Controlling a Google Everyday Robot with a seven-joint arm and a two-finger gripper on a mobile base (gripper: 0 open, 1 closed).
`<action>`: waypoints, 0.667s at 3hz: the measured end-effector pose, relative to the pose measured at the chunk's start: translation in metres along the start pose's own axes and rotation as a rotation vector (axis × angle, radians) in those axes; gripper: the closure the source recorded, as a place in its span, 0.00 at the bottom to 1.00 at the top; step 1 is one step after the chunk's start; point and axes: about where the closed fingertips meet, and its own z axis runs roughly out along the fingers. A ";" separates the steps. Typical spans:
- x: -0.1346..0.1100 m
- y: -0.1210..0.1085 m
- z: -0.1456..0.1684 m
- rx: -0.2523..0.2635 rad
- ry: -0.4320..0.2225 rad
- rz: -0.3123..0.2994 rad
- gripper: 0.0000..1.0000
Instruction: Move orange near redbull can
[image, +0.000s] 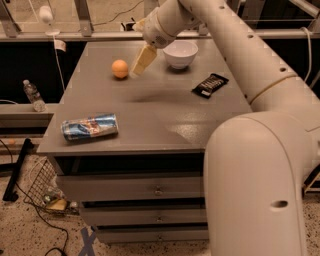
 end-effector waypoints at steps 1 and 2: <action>-0.007 0.003 0.023 -0.068 0.013 0.042 0.00; -0.002 -0.001 0.035 -0.060 0.078 0.114 0.00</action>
Offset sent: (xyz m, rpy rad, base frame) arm 0.0239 0.0260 -0.0228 -0.0903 0.1712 -0.1776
